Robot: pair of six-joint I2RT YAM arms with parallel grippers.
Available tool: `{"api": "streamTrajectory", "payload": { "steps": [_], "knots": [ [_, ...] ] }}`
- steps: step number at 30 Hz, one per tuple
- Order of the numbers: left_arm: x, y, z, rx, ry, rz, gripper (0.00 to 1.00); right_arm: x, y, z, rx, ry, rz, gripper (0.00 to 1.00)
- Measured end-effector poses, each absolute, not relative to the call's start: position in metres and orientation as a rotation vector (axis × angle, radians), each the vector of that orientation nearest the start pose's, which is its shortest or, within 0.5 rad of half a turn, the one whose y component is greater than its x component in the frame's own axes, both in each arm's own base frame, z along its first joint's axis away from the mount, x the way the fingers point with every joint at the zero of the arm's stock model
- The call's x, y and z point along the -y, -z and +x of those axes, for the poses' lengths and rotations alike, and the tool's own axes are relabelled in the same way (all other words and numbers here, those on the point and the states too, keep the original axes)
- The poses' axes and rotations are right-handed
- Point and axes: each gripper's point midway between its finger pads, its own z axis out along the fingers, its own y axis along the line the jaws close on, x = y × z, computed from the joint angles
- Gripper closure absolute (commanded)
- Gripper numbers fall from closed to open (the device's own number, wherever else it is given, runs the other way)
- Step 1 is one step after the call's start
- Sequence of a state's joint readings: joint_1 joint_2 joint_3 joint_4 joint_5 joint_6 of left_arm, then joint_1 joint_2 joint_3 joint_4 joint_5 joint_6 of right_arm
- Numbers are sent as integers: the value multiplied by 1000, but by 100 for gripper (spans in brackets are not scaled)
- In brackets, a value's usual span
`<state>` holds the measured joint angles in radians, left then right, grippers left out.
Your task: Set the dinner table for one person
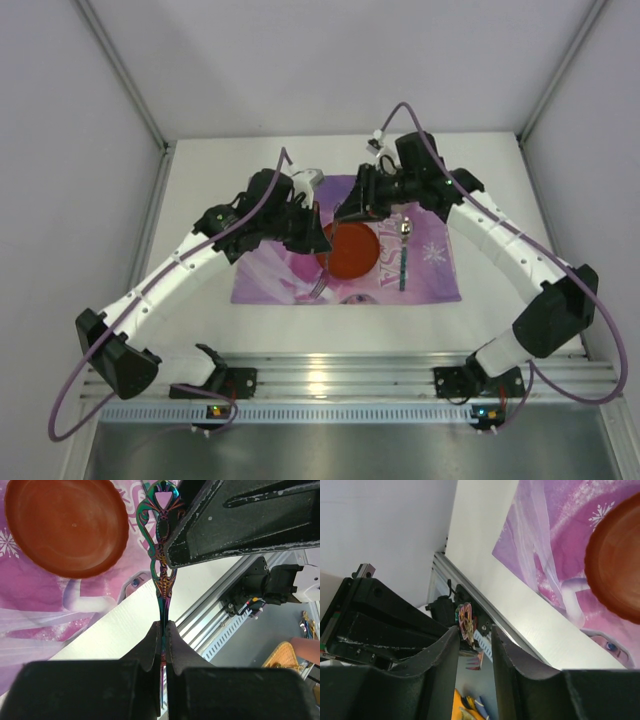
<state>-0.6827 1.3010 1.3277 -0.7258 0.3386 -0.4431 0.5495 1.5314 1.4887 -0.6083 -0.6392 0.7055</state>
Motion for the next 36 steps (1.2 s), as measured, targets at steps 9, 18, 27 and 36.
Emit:
{"api": "streamTrajectory", "payload": {
  "steps": [9,18,27,36],
  "knots": [
    [278,-255,222,-2370,947,479,100,-310,-279,266,-2422,-1338,-204,77],
    [280,-257,218,-2367,964,495,100,-314,-278,273,-2413,-1340,-199,72],
    [280,-257,216,-2377,963,496,100,-318,-274,274,-2419,-1332,-197,100],
    [266,-300,253,-2275,795,243,2,-300,-279,294,-2402,-1143,-129,100]
  ]
}}
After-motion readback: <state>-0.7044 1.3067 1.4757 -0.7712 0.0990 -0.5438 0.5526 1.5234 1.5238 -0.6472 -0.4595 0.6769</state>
